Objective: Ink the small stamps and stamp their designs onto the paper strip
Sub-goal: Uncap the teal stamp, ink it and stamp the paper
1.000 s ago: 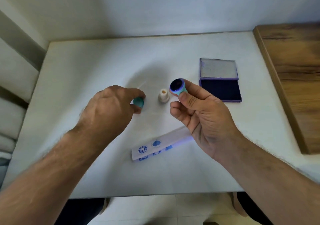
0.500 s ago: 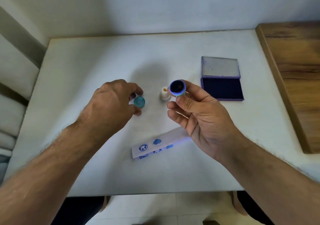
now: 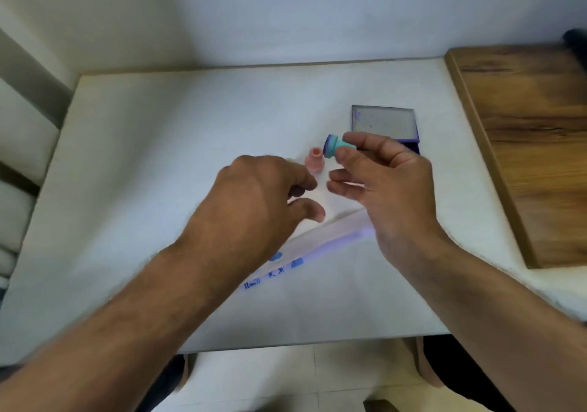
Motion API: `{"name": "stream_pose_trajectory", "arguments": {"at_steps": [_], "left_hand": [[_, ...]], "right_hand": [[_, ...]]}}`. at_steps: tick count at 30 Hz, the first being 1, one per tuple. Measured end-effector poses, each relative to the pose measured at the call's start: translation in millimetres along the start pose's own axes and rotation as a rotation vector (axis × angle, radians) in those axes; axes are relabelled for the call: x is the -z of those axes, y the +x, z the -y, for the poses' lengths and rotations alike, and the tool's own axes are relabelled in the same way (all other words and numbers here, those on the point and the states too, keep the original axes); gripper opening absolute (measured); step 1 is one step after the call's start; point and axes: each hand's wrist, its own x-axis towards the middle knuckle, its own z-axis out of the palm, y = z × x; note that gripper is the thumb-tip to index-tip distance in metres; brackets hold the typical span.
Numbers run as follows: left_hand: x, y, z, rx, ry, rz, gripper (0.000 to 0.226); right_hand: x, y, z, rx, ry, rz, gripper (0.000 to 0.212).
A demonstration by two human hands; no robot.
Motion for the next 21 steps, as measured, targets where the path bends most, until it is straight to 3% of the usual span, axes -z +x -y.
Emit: {"name": "stream_pose_trajectory", "arguments": {"at_steps": [3, 7, 21], "left_hand": [[-7.7, 0.2, -7.7, -0.014, 0.054, 0.111, 0.058], [-13.5, 3.7, -12.9, -0.022, 0.052, 0.139, 0.057], [-25.6, 8.6, -14.8, -0.029, 0.009, 0.146, 0.051]], "right_hand": [[11.7, 6.9, 4.8, 0.234, -0.372, -0.082, 0.026], [24.9, 14.5, 5.9, 0.416, -0.827, -0.124, 0.033], [40.7, 28.5, 7.7, 0.33, -1.013, -0.084, 0.029]]}}
